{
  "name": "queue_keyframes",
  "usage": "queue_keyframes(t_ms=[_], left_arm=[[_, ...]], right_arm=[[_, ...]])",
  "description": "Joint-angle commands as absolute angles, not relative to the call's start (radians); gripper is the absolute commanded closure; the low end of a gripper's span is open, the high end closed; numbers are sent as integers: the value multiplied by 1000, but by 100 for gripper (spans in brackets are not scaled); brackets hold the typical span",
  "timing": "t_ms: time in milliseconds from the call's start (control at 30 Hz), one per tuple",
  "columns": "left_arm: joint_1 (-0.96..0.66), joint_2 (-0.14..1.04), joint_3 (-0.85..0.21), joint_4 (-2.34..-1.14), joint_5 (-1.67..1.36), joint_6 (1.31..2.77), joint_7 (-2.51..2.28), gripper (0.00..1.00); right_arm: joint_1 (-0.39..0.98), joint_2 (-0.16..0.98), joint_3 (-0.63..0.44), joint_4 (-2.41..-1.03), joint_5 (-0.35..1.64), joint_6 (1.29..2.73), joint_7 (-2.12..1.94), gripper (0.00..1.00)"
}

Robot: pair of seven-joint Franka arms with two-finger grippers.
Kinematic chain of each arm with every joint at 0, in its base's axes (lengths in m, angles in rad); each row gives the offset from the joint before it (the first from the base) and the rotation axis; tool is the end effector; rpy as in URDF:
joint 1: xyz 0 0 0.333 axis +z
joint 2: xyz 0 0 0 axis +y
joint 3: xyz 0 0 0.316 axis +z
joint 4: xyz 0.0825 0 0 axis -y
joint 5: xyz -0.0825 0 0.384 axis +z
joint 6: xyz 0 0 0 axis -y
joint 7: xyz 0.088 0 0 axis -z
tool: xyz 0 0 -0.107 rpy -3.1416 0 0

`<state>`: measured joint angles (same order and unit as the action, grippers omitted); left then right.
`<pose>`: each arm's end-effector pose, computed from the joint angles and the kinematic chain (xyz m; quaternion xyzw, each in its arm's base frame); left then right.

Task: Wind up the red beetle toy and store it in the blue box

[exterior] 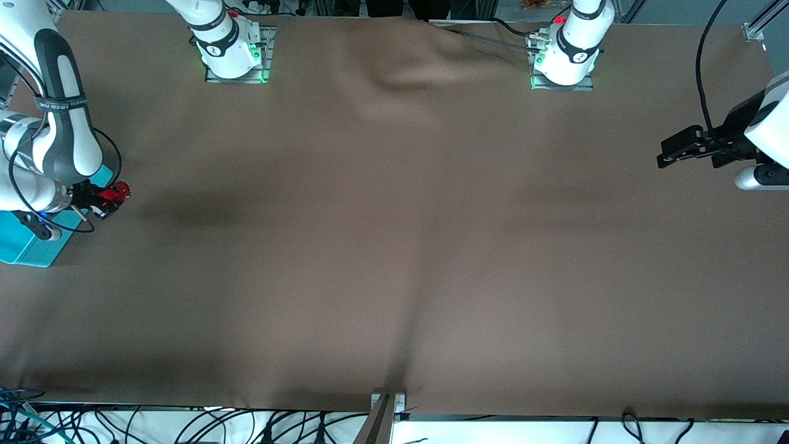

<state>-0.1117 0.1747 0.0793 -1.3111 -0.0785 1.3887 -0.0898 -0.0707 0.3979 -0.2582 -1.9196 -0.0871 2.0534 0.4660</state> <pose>0.5880 -0.0334 0.6302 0.9981 0.0231 -0.0501 0.0290 0.5628 -0.1911 0.2738 0.9218 -0.3564 -0.1197 0.0944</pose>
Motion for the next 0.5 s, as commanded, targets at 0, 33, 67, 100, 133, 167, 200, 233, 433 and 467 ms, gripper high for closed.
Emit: queue_keyframes(t_ms=[0,33,67,100,133,167,200,233,433,467], left_arm=[[-114,166,87,-1310,-109,1376,-78,0],[-114,166,87,-1310,-109,1376,-77,0],[-114,166,87,-1310,-109,1376,-77,0],[-114,166,87,-1310,-109,1376,-75,0],[-114,166,87,-1310,-109,1376,-74,0],[-115,166,87,-1309,-109,1376,-74,0],[-115,166,87,-1308,-107,1376,-74,0],[-117,166,87,-1308,-106,1376,-74,0],[-117,167,87,-1308,-103,1376,-74,0],[-117,167,87,-1308,-101,1376,-74,0]], right_arm=[[-75,380,-278,-1882,-126,1997,368,100],[-75,379,-282,-1879,-127,1994,356,100],[-75,379,-288,-1876,-127,1993,348,100],[-75,379,-293,-1875,-129,1993,336,100],[-75,379,-298,-1875,-129,1993,322,100],[-75,379,-299,-1875,-130,1991,305,100],[-75,379,-305,-1875,-133,1991,286,100],[-75,377,-314,-1873,-133,1991,270,100],[-77,373,-348,-1847,-147,1979,195,100],[-77,373,-353,-1841,-152,1973,184,100]])
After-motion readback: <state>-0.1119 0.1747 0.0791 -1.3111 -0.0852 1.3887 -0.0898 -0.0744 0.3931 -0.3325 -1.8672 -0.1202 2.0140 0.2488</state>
